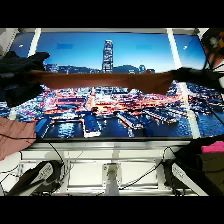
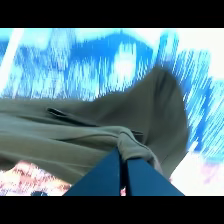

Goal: Fold the clothes and pants, and hang the long-sleeved shirts on hangers.

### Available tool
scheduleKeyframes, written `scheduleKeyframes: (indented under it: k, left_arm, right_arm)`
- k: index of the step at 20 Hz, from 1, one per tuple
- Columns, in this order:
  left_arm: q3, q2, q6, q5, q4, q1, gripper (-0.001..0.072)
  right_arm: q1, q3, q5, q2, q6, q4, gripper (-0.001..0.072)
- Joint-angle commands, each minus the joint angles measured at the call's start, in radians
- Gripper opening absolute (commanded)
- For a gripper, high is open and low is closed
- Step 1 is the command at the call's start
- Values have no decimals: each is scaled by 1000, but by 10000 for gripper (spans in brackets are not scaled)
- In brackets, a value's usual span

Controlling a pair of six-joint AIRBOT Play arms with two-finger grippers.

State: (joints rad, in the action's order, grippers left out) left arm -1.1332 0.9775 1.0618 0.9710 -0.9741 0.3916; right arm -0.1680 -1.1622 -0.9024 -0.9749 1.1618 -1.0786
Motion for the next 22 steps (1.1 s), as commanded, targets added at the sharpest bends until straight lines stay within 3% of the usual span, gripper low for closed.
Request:
scheduleKeyframes:
  k: [1, 5, 11, 15, 22]
  left_arm:
    - [-4, -129, -8, -133, -5, 9, 18]
    - [-4, -257, -8, -171, -5, 9, 17]
    - [-4, -439, -8, -334, -5, 9, 17]
    - [-4, -513, -7, -361, -5, 9, 17]
    - [-4, -544, 8, -358, 40, 8, 16]
  right_arm:
    - [0, -98, -2, 109, 31, -129, 14]
    - [0, -177, -98, 165, 50, -131, 14]
    - [0, -240, -183, 286, 50, -139, 13]
    - [0, -320, -277, 376, 53, -141, 13]
    - [0, -450, -290, 452, 140, -222, 12]
